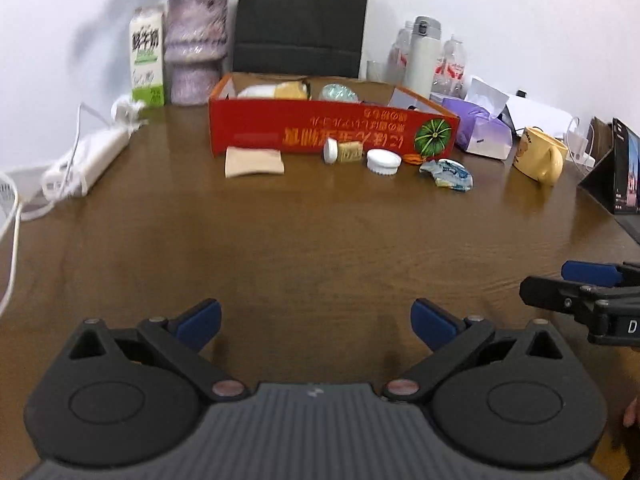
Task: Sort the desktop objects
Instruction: 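Withdraw both open tools from the box back over the desk, then grasp a white bottle cap with the left tool while the right tool grasps the blue wrapper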
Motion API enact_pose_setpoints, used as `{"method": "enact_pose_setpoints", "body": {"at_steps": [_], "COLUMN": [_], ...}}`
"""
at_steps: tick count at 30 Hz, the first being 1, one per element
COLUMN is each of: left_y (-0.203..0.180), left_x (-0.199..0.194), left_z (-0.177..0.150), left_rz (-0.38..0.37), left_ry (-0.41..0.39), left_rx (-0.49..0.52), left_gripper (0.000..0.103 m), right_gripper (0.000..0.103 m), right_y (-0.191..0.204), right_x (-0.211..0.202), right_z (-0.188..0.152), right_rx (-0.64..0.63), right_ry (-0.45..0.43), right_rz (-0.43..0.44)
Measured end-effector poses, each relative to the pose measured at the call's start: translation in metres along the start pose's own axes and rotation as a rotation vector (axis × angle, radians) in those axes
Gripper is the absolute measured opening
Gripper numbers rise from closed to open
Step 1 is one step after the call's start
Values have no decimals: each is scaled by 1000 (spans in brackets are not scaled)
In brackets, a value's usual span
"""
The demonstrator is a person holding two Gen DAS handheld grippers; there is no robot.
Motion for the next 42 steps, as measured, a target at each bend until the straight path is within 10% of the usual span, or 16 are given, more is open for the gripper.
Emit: {"method": "enact_pose_setpoints", "body": {"at_steps": [27, 37, 42], "left_y": [-6, -37, -46], "left_x": [44, 129, 149], "left_z": [48, 110, 113], "left_rz": [60, -62, -97], "left_ry": [-48, -53, -58], "left_rx": [74, 147, 124], "left_gripper": [103, 85, 71], "right_gripper": [83, 55, 16], "right_y": [-33, -60, -66], "right_x": [39, 149, 169], "right_z": [39, 100, 94], "right_rx": [16, 91, 78], "right_ry": [0, 59, 105], "right_rz": [-91, -81, -66]}}
Point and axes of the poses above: each gripper's, at about its wrist camera, not at the fingertips, and x roughly the way its jaws point, y to its left, z to its top, the point moved 6 cm from there along x, roughly the way its jaws point, and after that the axes turned 5 degrees about -y, right-handed, at the moved point
